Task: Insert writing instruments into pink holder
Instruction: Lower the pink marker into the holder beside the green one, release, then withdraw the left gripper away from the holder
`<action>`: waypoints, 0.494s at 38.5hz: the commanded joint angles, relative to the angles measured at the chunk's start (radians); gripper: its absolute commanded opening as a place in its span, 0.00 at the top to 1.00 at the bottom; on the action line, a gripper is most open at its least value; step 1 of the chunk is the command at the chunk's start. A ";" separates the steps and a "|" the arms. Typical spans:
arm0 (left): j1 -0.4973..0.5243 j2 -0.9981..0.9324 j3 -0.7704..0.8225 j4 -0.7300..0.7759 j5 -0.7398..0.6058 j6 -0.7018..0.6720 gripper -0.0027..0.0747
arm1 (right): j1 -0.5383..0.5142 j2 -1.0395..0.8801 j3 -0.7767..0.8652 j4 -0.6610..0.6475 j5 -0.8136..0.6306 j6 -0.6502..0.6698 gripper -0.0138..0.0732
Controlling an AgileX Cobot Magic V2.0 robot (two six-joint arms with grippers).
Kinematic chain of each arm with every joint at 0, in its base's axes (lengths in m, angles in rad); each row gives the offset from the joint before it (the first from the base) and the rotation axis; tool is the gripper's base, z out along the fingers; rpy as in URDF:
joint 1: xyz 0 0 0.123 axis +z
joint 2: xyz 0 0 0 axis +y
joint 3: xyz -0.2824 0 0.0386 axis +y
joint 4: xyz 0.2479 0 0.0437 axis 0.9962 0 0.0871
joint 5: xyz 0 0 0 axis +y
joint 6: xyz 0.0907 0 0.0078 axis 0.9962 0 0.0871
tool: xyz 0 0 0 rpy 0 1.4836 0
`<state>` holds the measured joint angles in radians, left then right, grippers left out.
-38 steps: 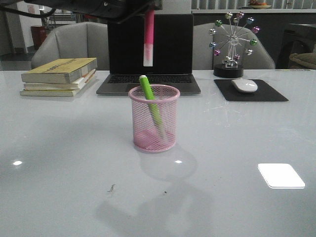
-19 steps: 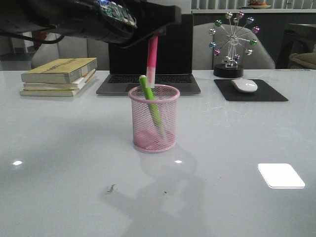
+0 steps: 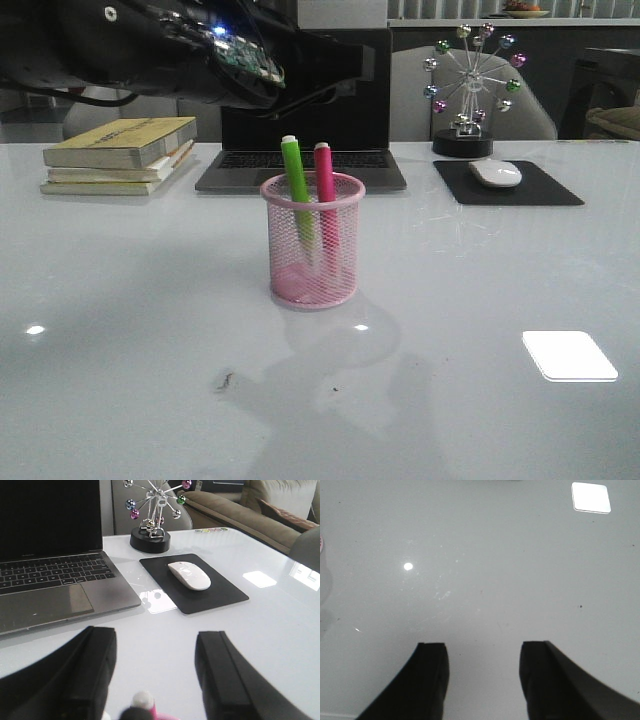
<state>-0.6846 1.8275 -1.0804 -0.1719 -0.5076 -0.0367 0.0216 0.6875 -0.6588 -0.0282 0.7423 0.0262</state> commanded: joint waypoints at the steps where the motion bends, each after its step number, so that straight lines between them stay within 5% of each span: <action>1: 0.006 -0.086 -0.027 0.007 -0.070 -0.011 0.37 | -0.006 -0.001 -0.026 -0.015 -0.057 -0.004 0.33; 19: 0.239 -0.381 -0.029 0.045 0.235 0.181 0.38 | -0.006 -0.001 -0.026 -0.017 -0.057 -0.004 0.33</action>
<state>-0.4919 1.5509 -1.0804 -0.1303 -0.2433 0.1328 0.0216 0.6875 -0.6588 -0.0282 0.7423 0.0262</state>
